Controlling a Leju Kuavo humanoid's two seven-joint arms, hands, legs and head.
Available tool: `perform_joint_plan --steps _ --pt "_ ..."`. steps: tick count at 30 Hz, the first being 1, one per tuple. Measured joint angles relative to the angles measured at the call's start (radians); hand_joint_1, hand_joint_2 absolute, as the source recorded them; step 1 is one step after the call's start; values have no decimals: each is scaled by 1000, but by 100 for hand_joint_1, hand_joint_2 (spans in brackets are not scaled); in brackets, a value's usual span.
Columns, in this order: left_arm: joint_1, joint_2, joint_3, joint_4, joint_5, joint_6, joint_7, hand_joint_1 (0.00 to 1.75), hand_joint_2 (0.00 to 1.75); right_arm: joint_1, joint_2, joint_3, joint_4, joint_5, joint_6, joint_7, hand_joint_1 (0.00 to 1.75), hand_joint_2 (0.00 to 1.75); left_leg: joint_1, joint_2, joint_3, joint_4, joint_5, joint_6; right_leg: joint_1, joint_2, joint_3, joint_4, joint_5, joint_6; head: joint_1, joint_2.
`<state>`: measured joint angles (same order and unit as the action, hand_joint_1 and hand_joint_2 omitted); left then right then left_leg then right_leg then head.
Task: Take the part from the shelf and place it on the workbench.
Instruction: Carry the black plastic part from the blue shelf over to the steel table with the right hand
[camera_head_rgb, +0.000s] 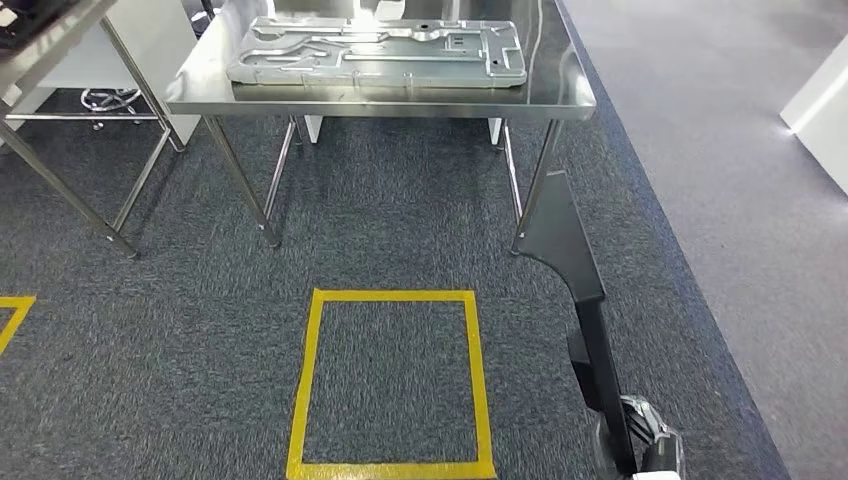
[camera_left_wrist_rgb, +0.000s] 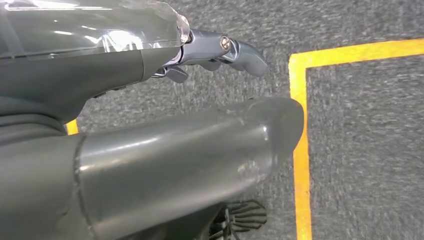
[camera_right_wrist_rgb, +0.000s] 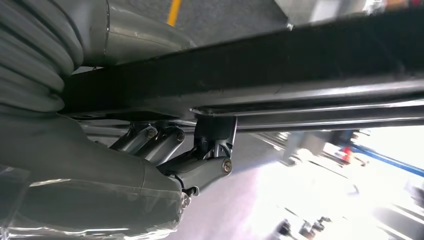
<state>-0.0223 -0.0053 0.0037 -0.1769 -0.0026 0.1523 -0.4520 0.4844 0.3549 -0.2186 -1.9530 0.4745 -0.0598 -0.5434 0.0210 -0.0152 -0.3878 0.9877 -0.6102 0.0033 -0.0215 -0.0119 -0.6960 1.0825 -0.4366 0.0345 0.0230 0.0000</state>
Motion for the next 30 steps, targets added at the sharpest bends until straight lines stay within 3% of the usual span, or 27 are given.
perform_joint_plan --steps 1,3,4,6,7,8,10,11,12,15,16,18,19,21,24,25,26,27,29,30 --pt "-1 0 0 1 0 0 0 0 0 0 0 0 2 1 -1 1 175 175 -2 0 15 -5 -6 -9 1 -1 2 -13 31 -10 0 0" --pt "-6 1 0 0 0 0 0 0 0 0 0 0 3 2 -4 3 175 175 -2 1 16 18 15 -23 1 4 24 -20 13 -28 -5 0" --pt "-8 1 0 0 0 0 0 0 0 -1 0 0 3 2 -5 3 175 175 -1 3 -7 69 40 -28 -1 6 40 -29 4 -37 -7 0" --pt "-11 1 0 0 -1 0 0 0 0 -2 1 0 3 3 -7 3 175 175 1 6 -99 211 63 -31 -1 7 77 -46 -15 -49 -11 0" --pt "-10 1 0 0 -1 0 0 0 0 -2 2 0 4 4 -8 4 175 175 0 7 -148 270 43 -33 1 8 97 -53 -28 -53 -13 0" --pt "-9 1 0 0 -2 0 0 0 0 -3 2 0 4 4 -9 5 175 175 0 8 -190 304 0 -33 3 10 120 -58 -42 -56 -14 0" --pt "-3 2 0 0 -2 0 1 0 0 -2 2 0 7 4 -13 9 175 175 -2 8 -243 304 -94 -30 7 16 167 -66 -73 -59 -15 0" --pt "0 2 0 0 -2 0 2 0 0 -2 2 0 9 4 -16 13 175 175 -3 8 -258 274 -112 -25 10 19 192 -68 -91 -59 -15 0" --pt "3 3 1 1 -2 0 2 0 0 -2 2 0 12 4 -19 16 175 175 -6 8 -266 230 -92 -18 12 20 217 -69 -109 -58 -15 0" --pt "11 6 1 2 -4 -1 6 0 0 -3 2 0 26 5 -27 27 175 175 -19 9 -267 110 115 6 18 26 279 -70 -163 -50 -14 0" --pt "11 7 2 2 -5 -2 8 0 0 -3 2 0 31 4 -29 32 175 175 -23 8 -260 95 153 12 19 28 296 -68 -175 -44 -14 0" --pt "2 8 2 1 -8 -2 10 0 0 -6 2 0 37 3 -34 42 175 175 -25 4 -234 85 145 23 18 30 310 -46 -172 -30 -15 0" --pt "-3 9 2 1 -9 -2 9 0 0 -9 2 0 40 2 -36 46 175 175 -24 3 -219 76 140 31 17 28 305 -17 -162 -24 -14 0" --pt "-10 10 2 1 -11 -2 9 0 0 -14 2 0 47 0 -36 50 175 175 -21 2 -188 61 133 45 15 24 252 76 -166 -14 -12 0" --pt "-9 11 3 1 -13 -2 10 0 0 -13 2 0 60 1 -36 51 175 175 -20 1 -153 45 114 49 11 21 127 207 -254 -5 -9 0" --pt "-7 11 3 1 -15 -2 10 0 0 -12 2 0 63 3 -36 52 175 175 -19 -1 -140 42 104 48 10 20 96 215 -276 -2 -9 0" --pt "-3 11 3 1 -17 -2 10 0 0 -12 2 0 67 4 -37 53 175 175 -19 -2 -127 40 94 45 9 19 77 195 -275 0 -9 0" --pt "0 10 3 1 -18 -2 10 0 0 -11 2 0 70 6 -38 55 175 175 -18 -2 -113 39 82 43 8 18 69 154 -248 1 -9 0" --pt "3 9 3 1 -21 -2 10 0 0 -10 2 0 75 8 -41 58 175 175 -18 -3 -86 39 58 38 11 15 72 46 -132 -6 -8 0" --pt "2 9 3 1 -22 -2 10 0 0 -10 2 0 77 9 -41 59 175 175 -19 -5 -75 38 47 33 13 14 76 11 -90 -13 -8 0"
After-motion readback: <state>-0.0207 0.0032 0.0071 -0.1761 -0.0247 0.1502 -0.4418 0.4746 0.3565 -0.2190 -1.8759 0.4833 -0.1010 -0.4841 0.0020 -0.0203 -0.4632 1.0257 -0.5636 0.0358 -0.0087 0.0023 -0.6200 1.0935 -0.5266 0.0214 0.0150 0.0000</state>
